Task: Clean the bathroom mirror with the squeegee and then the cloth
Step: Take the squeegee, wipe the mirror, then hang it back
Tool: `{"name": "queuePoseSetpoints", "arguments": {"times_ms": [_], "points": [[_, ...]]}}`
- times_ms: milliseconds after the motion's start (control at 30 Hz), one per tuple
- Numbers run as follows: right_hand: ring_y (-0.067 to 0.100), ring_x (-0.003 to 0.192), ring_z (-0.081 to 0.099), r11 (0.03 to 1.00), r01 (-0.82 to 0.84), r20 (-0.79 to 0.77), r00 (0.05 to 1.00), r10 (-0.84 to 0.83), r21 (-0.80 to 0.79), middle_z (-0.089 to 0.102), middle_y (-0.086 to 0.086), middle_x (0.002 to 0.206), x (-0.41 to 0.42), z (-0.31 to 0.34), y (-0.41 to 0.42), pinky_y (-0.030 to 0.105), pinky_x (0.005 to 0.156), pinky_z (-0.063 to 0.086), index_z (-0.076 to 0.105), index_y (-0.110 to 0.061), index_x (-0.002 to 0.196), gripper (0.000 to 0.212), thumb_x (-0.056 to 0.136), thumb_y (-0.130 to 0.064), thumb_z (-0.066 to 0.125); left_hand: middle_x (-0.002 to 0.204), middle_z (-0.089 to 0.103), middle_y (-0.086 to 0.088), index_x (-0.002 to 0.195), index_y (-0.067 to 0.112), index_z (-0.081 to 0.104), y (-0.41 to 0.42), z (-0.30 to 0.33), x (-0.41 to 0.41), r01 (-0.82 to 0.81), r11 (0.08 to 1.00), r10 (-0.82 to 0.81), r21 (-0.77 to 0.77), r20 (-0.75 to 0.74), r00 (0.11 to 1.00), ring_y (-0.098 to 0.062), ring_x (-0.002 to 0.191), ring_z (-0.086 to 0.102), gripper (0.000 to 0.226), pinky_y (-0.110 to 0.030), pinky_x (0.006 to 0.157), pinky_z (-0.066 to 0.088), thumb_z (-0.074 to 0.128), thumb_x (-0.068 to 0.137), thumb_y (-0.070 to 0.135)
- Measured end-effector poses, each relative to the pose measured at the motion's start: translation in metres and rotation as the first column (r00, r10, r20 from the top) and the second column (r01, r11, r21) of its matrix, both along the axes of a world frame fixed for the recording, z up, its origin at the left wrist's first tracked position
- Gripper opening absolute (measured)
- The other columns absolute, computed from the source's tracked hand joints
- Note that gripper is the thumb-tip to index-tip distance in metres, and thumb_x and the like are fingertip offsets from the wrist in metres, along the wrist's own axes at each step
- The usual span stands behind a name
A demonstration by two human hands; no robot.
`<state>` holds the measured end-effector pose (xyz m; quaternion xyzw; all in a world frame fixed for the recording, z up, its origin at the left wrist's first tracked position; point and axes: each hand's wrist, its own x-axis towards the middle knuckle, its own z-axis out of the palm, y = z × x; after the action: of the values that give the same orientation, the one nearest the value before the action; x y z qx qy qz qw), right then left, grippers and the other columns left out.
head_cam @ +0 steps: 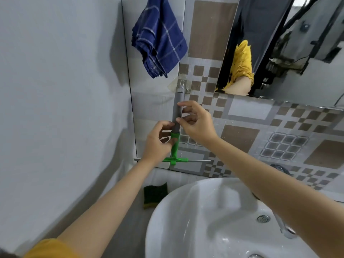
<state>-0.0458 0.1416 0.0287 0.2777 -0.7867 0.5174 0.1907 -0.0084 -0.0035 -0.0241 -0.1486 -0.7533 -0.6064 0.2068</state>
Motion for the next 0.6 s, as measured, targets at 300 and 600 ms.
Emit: {"name": "queuePoseSetpoints", "arguments": {"times_ms": [300, 600], "points": [[0.018, 0.085, 0.065, 0.919, 0.217, -0.423, 0.904, -0.061, 0.330, 0.066, 0.003, 0.099, 0.040, 0.060, 0.035, 0.040, 0.073, 0.058, 0.056, -0.014, 0.124, 0.040, 0.086, -0.021, 0.068, 0.102, 0.063, 0.005, 0.103, 0.020, 0.056, 0.006, 0.054, 0.035, 0.035, 0.999, -0.036, -0.010, -0.105, 0.994, -0.014, 0.095, 0.063, 0.038, -0.025, 0.081, 0.054, 0.066, 0.075, -0.005], [0.026, 0.103, 0.052, 0.654, 0.574, -0.799, 0.597, 0.079, 0.493, 0.063, 0.003, 0.109, 0.085, 0.130, 0.104, 0.043, 0.088, 0.040, 0.068, -0.026, 0.106, 0.029, 0.079, -0.037, 0.067, 0.097, 0.067, -0.001, 0.094, 0.030, 0.059, 0.041, 0.110, 0.055, 0.162, 0.971, -0.187, -0.174, -0.136, 0.973, -0.017, 0.091, 0.066, 0.044, -0.033, 0.081, 0.056, 0.068, 0.071, -0.007]]}}
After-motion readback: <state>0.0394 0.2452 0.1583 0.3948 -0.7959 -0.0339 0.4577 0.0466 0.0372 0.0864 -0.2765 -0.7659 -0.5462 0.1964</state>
